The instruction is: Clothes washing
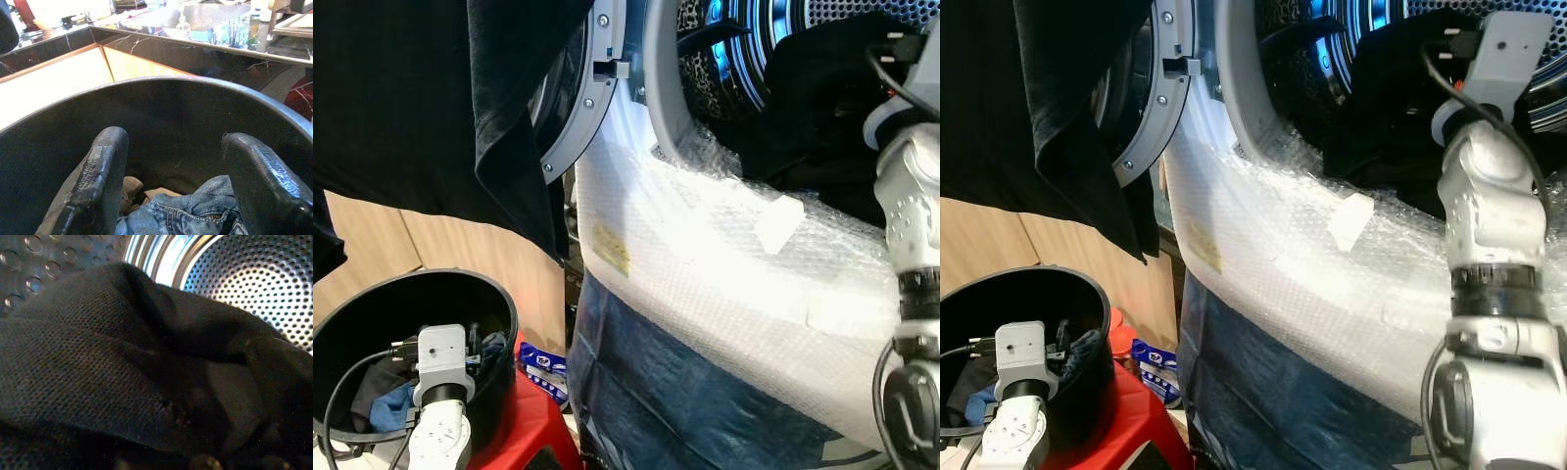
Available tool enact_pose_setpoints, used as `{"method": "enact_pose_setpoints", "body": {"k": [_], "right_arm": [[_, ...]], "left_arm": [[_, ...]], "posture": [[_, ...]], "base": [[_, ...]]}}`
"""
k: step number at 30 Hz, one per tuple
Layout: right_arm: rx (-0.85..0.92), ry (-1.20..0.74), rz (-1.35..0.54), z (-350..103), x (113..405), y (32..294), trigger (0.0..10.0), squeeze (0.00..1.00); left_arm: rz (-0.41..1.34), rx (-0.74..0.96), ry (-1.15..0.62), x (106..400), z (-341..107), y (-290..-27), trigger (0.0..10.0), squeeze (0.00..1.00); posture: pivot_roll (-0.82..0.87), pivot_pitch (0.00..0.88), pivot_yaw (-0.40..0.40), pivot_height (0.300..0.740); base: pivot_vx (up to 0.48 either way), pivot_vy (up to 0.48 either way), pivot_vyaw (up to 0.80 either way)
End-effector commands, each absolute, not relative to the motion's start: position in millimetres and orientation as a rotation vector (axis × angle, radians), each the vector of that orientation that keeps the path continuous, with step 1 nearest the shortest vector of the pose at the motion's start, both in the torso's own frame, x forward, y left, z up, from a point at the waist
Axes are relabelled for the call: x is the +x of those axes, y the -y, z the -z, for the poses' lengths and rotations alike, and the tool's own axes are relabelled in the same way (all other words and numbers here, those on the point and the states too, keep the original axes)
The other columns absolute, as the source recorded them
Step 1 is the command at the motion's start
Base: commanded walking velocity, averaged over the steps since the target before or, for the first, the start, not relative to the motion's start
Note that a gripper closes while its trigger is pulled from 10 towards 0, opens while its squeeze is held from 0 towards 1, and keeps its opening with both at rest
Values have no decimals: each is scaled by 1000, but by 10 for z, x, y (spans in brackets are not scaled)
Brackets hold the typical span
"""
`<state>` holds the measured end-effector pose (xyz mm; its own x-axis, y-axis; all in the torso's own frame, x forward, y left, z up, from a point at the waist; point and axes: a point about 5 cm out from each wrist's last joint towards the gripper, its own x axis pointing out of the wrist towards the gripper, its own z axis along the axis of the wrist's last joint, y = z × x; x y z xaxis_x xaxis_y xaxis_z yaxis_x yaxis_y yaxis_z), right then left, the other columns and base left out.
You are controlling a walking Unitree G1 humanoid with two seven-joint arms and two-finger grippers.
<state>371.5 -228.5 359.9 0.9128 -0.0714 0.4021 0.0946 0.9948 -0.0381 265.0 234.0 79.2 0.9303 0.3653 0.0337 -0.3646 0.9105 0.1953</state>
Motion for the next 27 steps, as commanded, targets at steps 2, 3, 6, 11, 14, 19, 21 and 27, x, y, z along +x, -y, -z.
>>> {"method": "enact_pose_setpoints", "body": {"k": [2,3,6,11,14,19,21,27], "right_arm": [[-89,441,90,-3679,3605,2319,10000,1000],[-92,461,78,-3680,3537,2346,10000,1000],[-94,481,65,-3692,3472,2375,10000,1000],[-154,461,67,-3676,3352,2375,10000,1000],[-161,503,-43,-3808,3521,2159,10000,1000],[-207,520,-307,-4018,3825,1664,10000,1000],[-154,492,-270,-4122,3955,1644,10000,1000],[221,322,507,-4074,3990,2471,10000,1000]], "left_arm": [[-364,219,1,2660,-832,-2350,10000,0],[-361,223,4,2667,-842,-2355,10000,0],[-358,225,6,2669,-846,-2354,10000,0],[-352,229,3,2670,-839,-2355,10000,0],[-337,229,8,2725,-853,-2325,10000,0],[-338,229,29,2795,-916,-2324,10000,0],[-345,225,33,2802,-926,-2333,10000,0],[-346,218,25,2785,-901,-2312,10000,0]], "posture": [[-10,0,-60,740],[-11,0,-57,740],[-10,0,-54,740],[-19,0,-49,740],[-27,0,-39,740],[-14,0,-40,740],[-12,0,-43,740],[-15,0,-51,740]], "base": [[0,0,0],[0,0,0],[0,0,0],[0,0,0],[0,0,0],[0,0,0],[0,0,0],[0,0,0]]}}
